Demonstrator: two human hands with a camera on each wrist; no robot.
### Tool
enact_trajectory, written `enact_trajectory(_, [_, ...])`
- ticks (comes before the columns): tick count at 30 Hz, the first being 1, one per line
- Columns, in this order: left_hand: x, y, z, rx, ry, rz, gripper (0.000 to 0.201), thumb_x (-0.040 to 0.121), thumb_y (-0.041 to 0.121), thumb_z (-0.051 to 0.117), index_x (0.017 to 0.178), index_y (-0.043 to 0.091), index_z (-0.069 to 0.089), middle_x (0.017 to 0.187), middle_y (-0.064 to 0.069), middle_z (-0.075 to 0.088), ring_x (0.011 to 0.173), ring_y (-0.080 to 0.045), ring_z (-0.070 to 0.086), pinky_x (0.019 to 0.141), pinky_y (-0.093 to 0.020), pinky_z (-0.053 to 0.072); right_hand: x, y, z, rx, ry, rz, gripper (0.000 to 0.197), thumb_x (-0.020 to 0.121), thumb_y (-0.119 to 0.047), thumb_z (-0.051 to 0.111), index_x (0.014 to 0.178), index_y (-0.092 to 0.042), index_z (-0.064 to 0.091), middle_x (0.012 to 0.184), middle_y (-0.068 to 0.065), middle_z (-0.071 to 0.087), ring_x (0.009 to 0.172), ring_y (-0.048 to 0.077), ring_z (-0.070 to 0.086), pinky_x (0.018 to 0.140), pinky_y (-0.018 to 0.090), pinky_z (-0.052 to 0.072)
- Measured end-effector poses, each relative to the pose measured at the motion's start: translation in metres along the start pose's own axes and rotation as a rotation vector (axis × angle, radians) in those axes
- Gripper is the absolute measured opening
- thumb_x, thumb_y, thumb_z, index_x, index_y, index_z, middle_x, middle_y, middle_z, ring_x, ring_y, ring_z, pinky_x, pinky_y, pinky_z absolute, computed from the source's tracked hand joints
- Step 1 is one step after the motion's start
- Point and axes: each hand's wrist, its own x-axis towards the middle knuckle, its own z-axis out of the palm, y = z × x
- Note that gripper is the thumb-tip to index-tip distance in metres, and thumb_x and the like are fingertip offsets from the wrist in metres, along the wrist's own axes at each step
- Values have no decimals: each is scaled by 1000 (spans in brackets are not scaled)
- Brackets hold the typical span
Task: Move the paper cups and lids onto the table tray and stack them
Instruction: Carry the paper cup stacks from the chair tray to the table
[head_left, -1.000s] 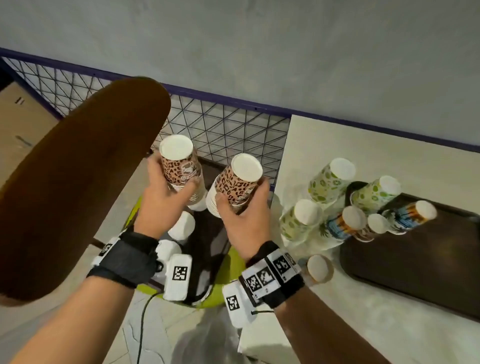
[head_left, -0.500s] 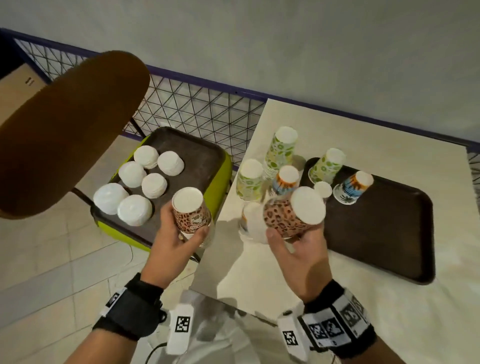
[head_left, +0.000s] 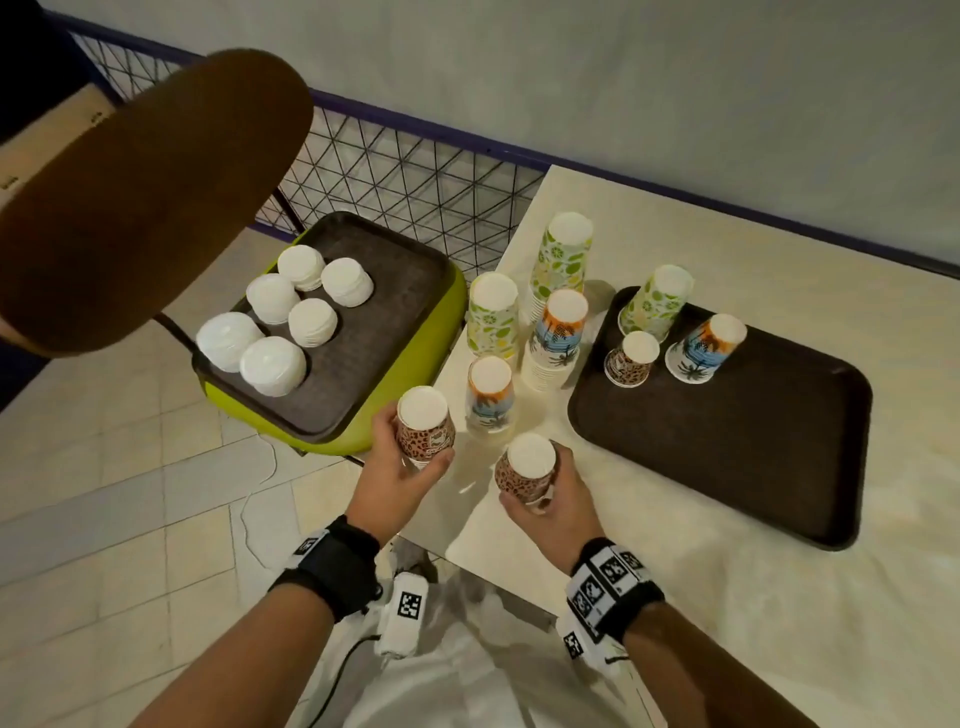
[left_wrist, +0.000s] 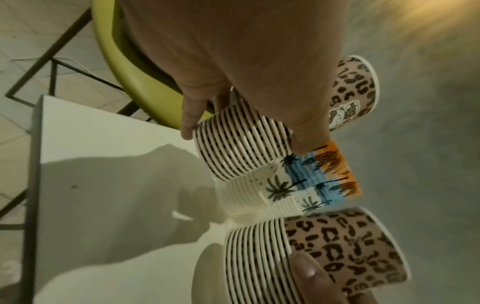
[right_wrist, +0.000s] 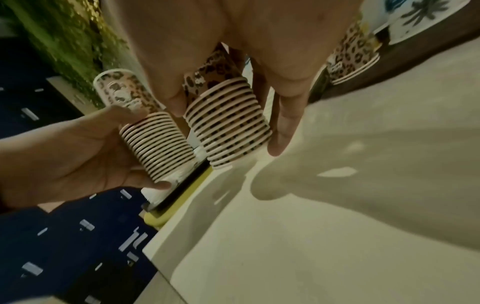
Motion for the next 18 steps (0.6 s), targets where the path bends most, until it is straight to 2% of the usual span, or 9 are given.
enact_trajectory(4, [6, -17, 13, -13, 8, -58, 79, 87, 23, 82, 145, 31, 28, 142, 18, 49, 133, -1, 52, 109, -24, 45, 6, 10, 16, -92, -78, -33, 77, 75, -36, 82, 137, -27, 38, 132, -4, 54, 121, 10, 54, 103, 27, 46])
enact_trajectory(5, [7, -20, 15, -7, 9, -63, 79, 87, 23, 82, 143, 33, 28, 142, 17, 50, 132, -1, 52, 108, -24, 45, 8, 12, 19, -114, -85, -53, 76, 75, -36, 82, 138, -27, 38, 131, -4, 52, 120, 11, 52, 102, 26, 44])
enact_trajectory(7, [8, -23, 19, 5, 12, -74, 76, 88, 24, 82, 140, 35, 28, 140, 12, 52, 128, 2, 54, 104, -17, 46, 10, 15, 21, -144, -96, -81, 74, 77, -33, 81, 137, -25, 40, 130, -4, 51, 119, 12, 51, 100, 22, 41])
enact_trajectory(9, [7, -26, 23, 7, 12, -86, 74, 88, 24, 82, 138, 35, 28, 136, 14, 52, 123, 10, 54, 97, -9, 45, 11, 16, 22, -151, -101, -90, 72, 78, -30, 81, 137, -23, 40, 130, -3, 51, 119, 12, 51, 98, 20, 39])
enact_trajectory(12, [8, -31, 26, 8, 7, -93, 76, 88, 26, 82, 140, 33, 26, 133, 23, 50, 121, 15, 52, 98, -10, 44, 12, 15, 24, -155, -112, -80, 71, 78, -28, 82, 135, -25, 40, 130, -4, 53, 117, 12, 52, 96, 18, 40])
enact_trajectory(15, [13, -33, 28, -4, 3, -111, 78, 87, 23, 82, 141, 31, 27, 134, 17, 51, 122, 9, 53, 101, -14, 44, 11, 14, 24, -168, -112, -65, 70, 77, -29, 82, 134, -27, 41, 129, -5, 55, 116, 13, 53, 98, 24, 44])
enact_trajectory(18, [18, -34, 29, 4, -3, -105, 81, 86, 22, 83, 146, 22, 27, 139, 6, 52, 129, -7, 54, 106, -23, 46, 9, 13, 26, -166, -99, -61, 69, 76, -28, 82, 131, -30, 41, 127, -5, 56, 114, 14, 54, 98, 28, 47])
